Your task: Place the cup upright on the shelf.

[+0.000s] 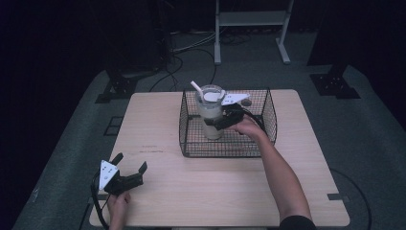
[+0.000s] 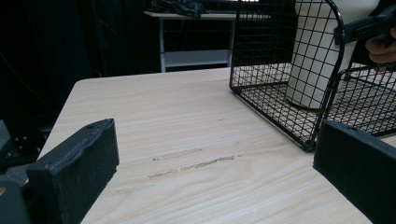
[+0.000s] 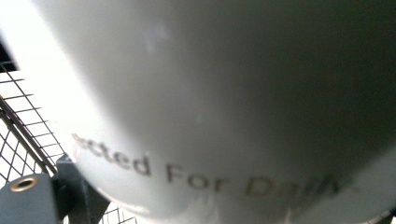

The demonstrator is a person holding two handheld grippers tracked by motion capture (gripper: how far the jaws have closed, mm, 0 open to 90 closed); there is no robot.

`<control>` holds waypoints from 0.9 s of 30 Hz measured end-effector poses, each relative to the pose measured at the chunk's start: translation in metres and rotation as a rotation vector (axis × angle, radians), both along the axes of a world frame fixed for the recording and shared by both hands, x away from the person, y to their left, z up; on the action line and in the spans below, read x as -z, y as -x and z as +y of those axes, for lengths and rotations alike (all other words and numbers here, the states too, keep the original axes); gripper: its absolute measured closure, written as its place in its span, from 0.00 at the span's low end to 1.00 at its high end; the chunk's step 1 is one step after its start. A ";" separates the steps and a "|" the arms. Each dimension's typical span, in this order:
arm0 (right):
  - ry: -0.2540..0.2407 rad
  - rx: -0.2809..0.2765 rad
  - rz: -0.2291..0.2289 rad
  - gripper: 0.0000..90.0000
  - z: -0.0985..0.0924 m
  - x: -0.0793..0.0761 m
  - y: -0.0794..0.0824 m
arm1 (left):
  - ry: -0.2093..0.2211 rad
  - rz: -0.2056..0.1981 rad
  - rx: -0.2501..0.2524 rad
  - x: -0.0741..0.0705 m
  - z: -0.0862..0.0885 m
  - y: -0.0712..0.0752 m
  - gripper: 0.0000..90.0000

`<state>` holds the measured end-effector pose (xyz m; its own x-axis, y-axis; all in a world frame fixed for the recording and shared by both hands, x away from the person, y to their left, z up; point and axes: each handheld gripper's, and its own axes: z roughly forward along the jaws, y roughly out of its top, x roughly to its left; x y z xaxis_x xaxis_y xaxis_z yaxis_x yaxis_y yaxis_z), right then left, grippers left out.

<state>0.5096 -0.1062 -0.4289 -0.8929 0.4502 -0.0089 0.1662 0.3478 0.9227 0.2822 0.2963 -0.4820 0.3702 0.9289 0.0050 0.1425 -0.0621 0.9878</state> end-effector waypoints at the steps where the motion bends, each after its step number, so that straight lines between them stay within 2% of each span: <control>1: 0.000 0.000 -0.002 0.09 0.000 0.000 0.001 | -0.001 0.001 -0.001 0.000 0.000 0.000 0.00; 27: 0.017 0.012 -0.005 0.09 -0.009 -0.001 0.003 | -0.001 0.001 0.002 0.000 0.000 0.000 0.00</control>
